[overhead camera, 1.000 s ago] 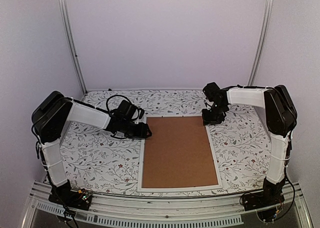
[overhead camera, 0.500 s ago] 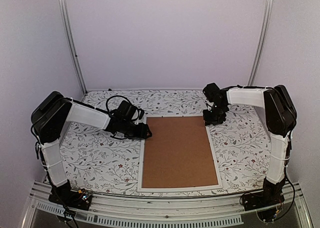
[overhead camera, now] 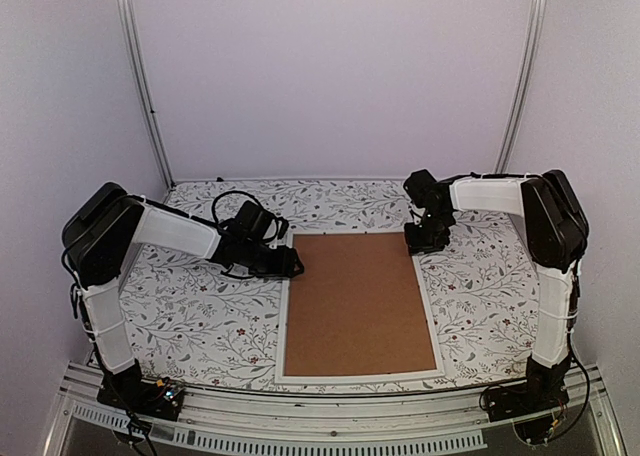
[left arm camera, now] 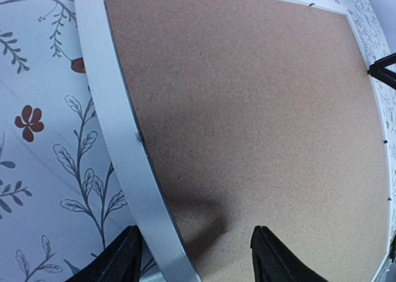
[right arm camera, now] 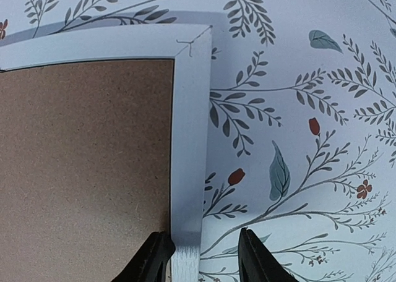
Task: Put the photo into the frame
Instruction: Press the fastener onto the backboard.
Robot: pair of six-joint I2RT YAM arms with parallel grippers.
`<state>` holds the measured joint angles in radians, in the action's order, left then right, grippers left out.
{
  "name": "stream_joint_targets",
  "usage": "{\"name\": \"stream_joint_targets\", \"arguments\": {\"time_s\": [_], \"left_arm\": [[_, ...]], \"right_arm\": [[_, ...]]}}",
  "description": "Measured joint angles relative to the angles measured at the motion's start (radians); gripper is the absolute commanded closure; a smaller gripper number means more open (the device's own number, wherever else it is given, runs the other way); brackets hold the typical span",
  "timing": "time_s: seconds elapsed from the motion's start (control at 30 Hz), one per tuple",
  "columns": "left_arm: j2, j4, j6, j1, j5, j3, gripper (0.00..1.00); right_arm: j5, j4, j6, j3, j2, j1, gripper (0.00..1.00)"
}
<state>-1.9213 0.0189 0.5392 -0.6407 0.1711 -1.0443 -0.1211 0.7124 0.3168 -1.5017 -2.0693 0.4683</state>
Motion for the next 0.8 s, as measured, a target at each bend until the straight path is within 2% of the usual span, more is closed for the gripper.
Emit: {"name": "stream_joint_targets", "arguments": {"time_s": [0.8], "left_arm": [[0.000, 0.000, 0.000, 0.000, -0.001, 0.000, 0.37]], "right_arm": [[0.024, -0.096, 0.017, 0.076, 0.022, 0.005, 0.59]]}}
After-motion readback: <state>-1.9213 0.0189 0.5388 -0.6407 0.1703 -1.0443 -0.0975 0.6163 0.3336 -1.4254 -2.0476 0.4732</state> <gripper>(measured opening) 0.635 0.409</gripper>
